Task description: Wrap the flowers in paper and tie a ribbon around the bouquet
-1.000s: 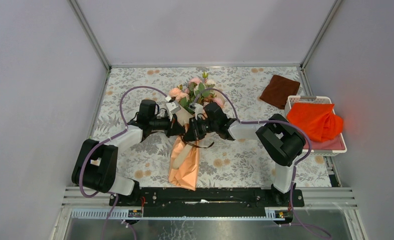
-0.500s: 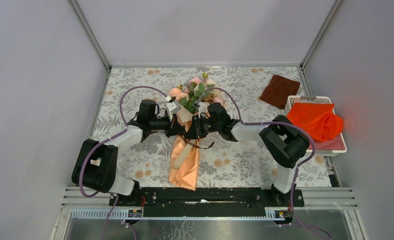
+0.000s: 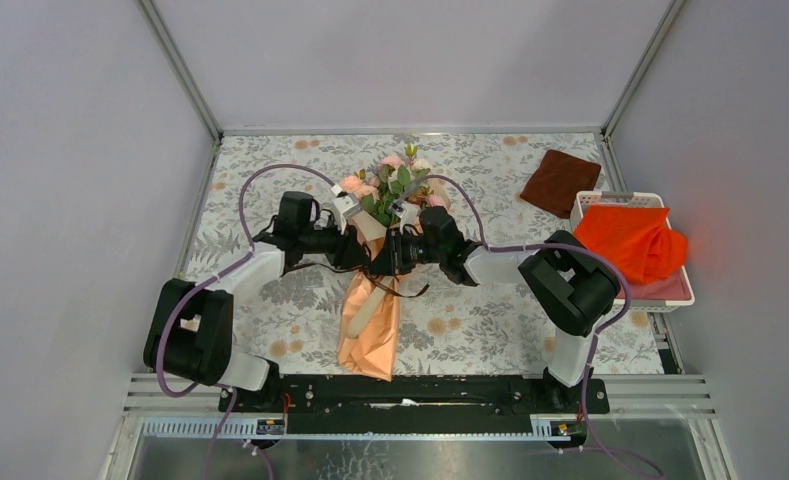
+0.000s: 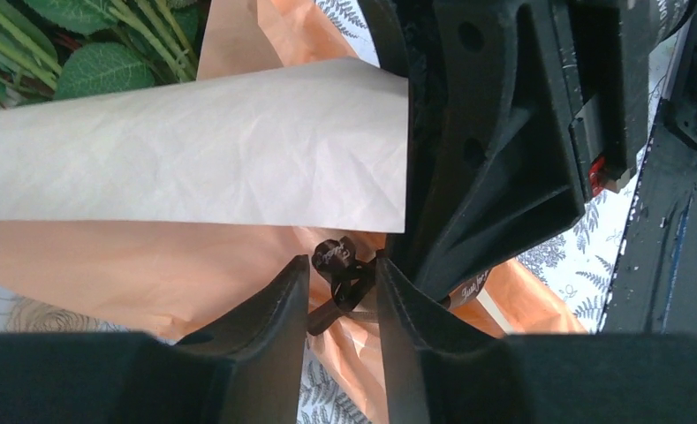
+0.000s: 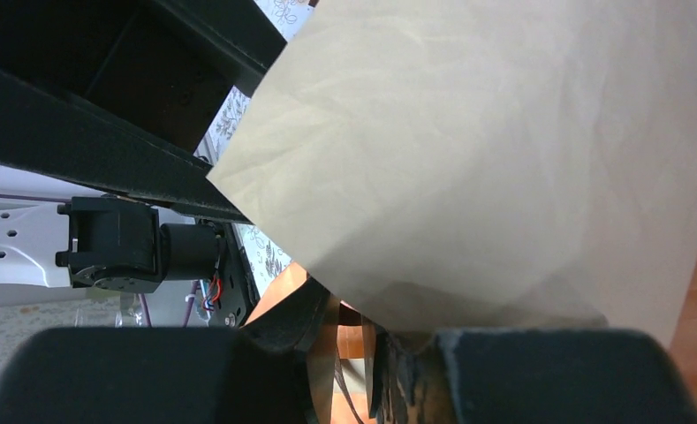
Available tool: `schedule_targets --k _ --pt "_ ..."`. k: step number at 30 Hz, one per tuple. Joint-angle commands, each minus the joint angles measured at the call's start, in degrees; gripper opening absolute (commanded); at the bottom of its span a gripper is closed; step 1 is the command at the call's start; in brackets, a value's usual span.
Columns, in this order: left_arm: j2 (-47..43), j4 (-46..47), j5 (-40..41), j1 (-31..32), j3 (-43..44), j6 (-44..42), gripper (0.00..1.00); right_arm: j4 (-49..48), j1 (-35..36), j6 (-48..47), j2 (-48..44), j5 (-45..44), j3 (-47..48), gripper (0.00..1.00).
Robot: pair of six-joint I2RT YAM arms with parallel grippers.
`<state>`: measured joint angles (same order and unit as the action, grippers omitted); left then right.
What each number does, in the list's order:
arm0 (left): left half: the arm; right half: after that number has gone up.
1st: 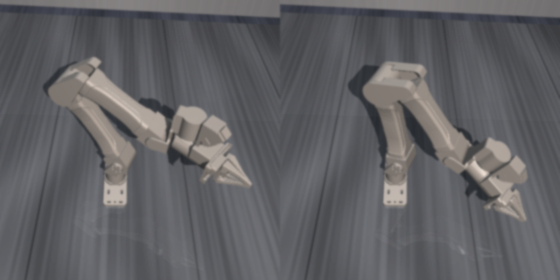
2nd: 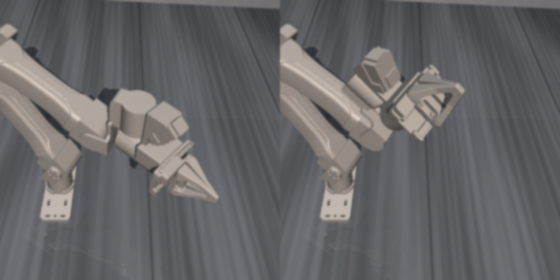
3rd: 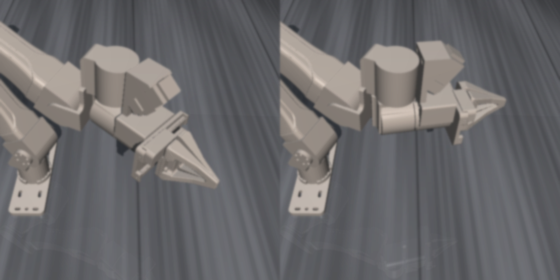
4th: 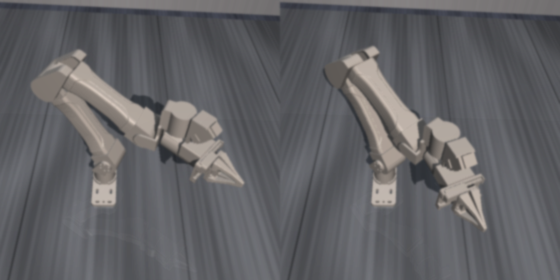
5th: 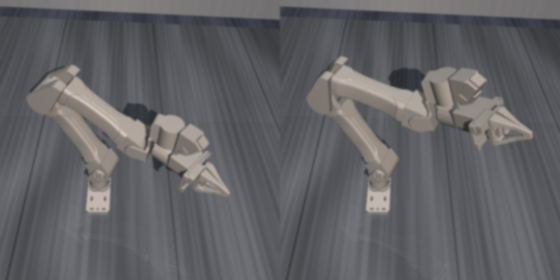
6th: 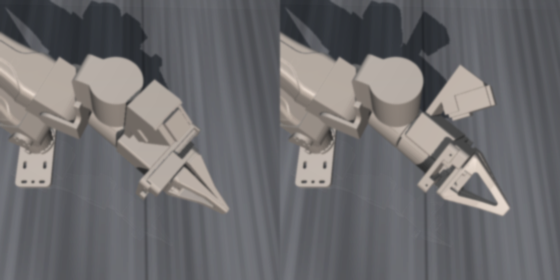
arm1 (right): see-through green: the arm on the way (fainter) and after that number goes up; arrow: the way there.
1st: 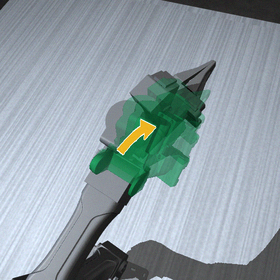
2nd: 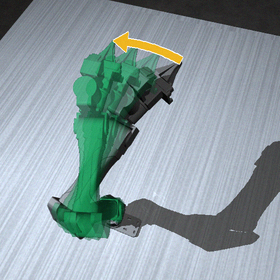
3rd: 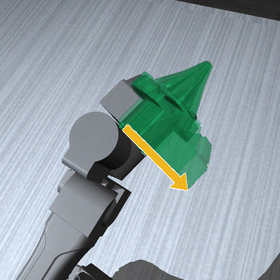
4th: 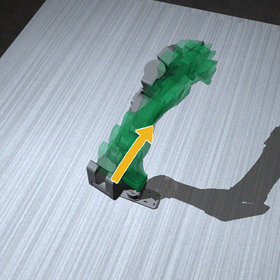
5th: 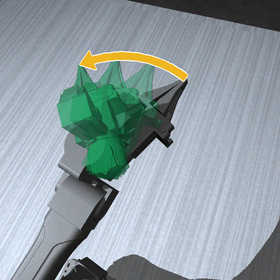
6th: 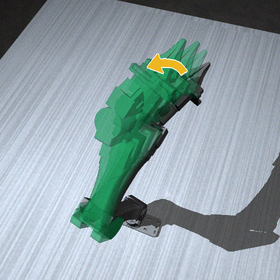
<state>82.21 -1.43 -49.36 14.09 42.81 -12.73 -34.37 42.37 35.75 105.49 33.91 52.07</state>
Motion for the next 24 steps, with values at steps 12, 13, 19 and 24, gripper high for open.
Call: schedule_targets --k 12,13,19,24 --pt "-3.8 -26.0 -6.9 -6.3 6.9 -23.7 0.34 -3.1 -0.4 0.3 0.4 -0.3 0.4 0.24" --pt "-3.8 -26.7 -7.0 -6.2 6.4 -26.1 0.28 -3.1 -0.4 0.3 0.4 -0.3 0.4 0.25" --pt "-4.5 -18.3 -1.9 -3.3 1.0 -31.5 0.2 -3.5 -0.5 0.9 0.9 -0.4 0.5 0.27" --pt "-3.5 -9.0 1.4 0.0 -1.5 -29.7 0.23 -3.6 -0.5 1.0 1.4 0.0 0.6 0.28"
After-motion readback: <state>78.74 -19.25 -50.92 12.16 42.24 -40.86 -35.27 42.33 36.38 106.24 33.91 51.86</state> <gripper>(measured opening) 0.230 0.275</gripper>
